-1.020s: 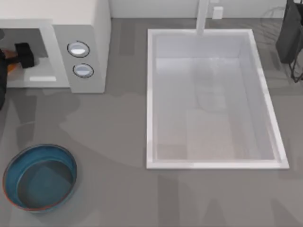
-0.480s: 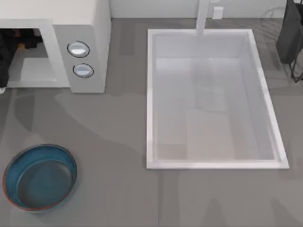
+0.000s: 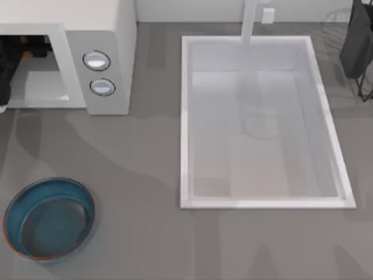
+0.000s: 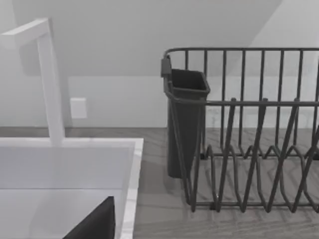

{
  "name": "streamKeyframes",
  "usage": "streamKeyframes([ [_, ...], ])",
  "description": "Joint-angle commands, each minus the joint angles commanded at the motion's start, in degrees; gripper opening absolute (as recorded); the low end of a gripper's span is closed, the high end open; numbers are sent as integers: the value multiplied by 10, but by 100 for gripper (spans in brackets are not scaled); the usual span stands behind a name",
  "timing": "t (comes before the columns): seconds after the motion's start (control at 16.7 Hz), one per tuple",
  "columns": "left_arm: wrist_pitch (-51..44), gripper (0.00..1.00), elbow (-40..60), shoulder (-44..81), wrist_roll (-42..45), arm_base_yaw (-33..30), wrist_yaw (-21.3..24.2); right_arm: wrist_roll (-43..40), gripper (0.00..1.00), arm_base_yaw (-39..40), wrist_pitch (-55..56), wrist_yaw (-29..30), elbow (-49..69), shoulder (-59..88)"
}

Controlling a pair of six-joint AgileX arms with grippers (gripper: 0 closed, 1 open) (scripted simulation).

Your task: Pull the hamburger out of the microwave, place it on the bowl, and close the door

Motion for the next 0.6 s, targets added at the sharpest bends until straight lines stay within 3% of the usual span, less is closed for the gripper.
streamKeyframes([
  [0.24,66,0,-111,-43,3,11,10,0,100,0,0,0,0,0],
  [0.6,215,0,-374,-140,9,34,32,0,100,0,0,0,0,0],
])
